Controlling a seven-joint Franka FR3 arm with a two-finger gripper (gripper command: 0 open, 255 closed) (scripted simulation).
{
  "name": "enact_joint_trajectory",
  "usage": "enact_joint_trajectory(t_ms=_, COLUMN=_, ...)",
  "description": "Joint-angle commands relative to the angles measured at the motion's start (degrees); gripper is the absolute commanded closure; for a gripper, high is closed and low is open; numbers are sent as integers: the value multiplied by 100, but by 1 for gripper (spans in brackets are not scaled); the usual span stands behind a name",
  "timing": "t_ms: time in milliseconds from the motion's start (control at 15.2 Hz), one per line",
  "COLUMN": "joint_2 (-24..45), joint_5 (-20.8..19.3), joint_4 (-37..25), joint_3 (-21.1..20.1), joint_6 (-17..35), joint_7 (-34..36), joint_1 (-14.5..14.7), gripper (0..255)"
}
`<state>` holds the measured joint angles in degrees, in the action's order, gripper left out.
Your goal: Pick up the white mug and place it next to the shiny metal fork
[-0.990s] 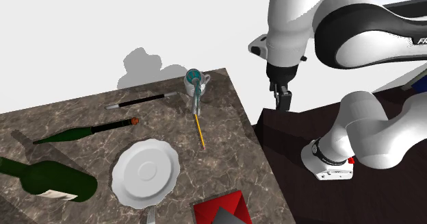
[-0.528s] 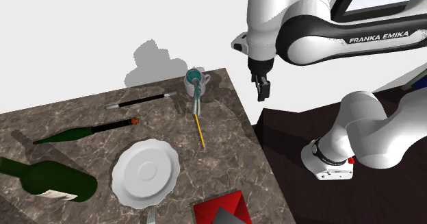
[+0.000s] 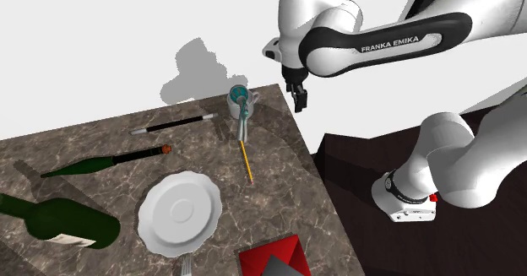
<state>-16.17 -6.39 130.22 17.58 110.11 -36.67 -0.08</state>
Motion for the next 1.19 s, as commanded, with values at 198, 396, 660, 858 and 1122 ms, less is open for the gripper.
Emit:
enact_joint_trajectory(t_ms=198, joint_2=969, joint_5=176, joint_4=-621, joint_3=304, joint_6=557, joint_7=-871, joint_1=0, gripper=0)
enact_joint_trajectory(t_ms=396, joint_2=1597, joint_5=398, joint_4=-1086, joint_3=419, joint_6=823, joint_7=-1399, joint_1=-37, gripper=0)
enact_joint_trajectory(t_ms=660, joint_2=2455, joint_5=769, joint_4=-1820, joint_3=472, joint_6=1065, joint_7=-2090, joint_1=-159, gripper=0)
enact_joint_trajectory(t_ms=858, joint_2=2948, joint_5=987, joint_4=-2302, joint_3=442, joint_6=1143, joint_7=-2456, joint_1=-279, gripper=0)
enact_joint_trajectory(t_ms=1122, joint_2=3089, joint_5=1054, joint_4=-2165, joint_3=420, joint_6=1411, joint_7=-2500, joint_1=-305, gripper=0)
